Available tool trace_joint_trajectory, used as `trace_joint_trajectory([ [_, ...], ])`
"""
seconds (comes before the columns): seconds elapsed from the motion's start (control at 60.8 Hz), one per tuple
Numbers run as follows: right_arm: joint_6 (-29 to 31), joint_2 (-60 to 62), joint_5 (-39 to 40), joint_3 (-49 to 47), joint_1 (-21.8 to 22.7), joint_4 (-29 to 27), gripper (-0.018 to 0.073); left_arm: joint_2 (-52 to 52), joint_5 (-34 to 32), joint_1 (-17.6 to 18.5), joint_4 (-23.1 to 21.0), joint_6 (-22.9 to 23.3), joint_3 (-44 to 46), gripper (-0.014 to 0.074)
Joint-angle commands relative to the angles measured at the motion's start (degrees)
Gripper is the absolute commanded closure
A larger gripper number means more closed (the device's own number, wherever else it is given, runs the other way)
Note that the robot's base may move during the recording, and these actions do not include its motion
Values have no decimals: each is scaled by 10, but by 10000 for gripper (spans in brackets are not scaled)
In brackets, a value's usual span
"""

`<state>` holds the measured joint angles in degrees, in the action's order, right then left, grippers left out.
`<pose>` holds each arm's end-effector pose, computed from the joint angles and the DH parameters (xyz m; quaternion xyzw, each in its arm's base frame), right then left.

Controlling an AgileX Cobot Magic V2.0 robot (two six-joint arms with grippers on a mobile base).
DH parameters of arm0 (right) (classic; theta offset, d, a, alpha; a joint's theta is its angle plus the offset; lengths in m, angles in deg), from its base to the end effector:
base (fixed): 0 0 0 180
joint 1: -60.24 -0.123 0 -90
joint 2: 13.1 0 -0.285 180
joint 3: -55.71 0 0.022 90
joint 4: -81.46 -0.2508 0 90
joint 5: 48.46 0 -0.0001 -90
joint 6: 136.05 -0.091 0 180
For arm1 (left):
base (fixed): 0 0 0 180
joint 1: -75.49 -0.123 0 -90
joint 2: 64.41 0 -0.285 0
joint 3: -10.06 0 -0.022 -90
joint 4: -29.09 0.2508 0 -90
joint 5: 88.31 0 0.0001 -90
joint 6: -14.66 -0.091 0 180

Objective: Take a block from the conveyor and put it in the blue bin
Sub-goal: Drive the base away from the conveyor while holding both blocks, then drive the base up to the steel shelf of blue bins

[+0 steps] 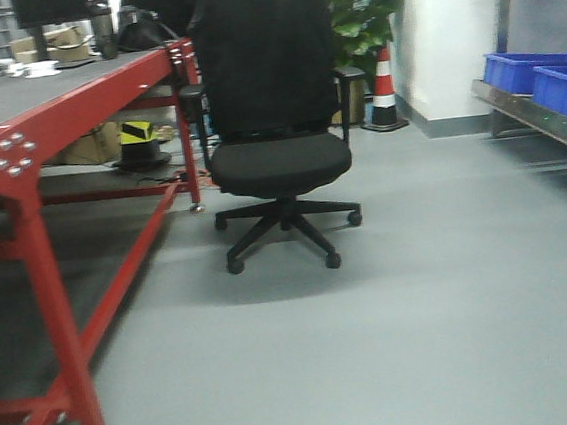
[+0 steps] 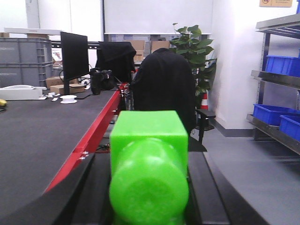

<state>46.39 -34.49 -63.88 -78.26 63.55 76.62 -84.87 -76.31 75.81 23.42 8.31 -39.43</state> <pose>0.0481 -0.0007 0.3549 0.0235 0.6608 0.0003 0.7502 0.0511 -0.0022 0.3420 0.0142 0.6552 -0.0035 0.7553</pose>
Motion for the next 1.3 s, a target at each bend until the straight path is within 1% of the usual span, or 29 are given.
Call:
trace_joint_trajectory([
  [0.0, 5, 3, 14, -3, 0, 2, 721, 3, -10, 3, -5, -1, 3, 707],
  [1.283, 5, 3, 14, -3, 0, 2, 721, 3, -10, 3, -5, -1, 3, 707],
])
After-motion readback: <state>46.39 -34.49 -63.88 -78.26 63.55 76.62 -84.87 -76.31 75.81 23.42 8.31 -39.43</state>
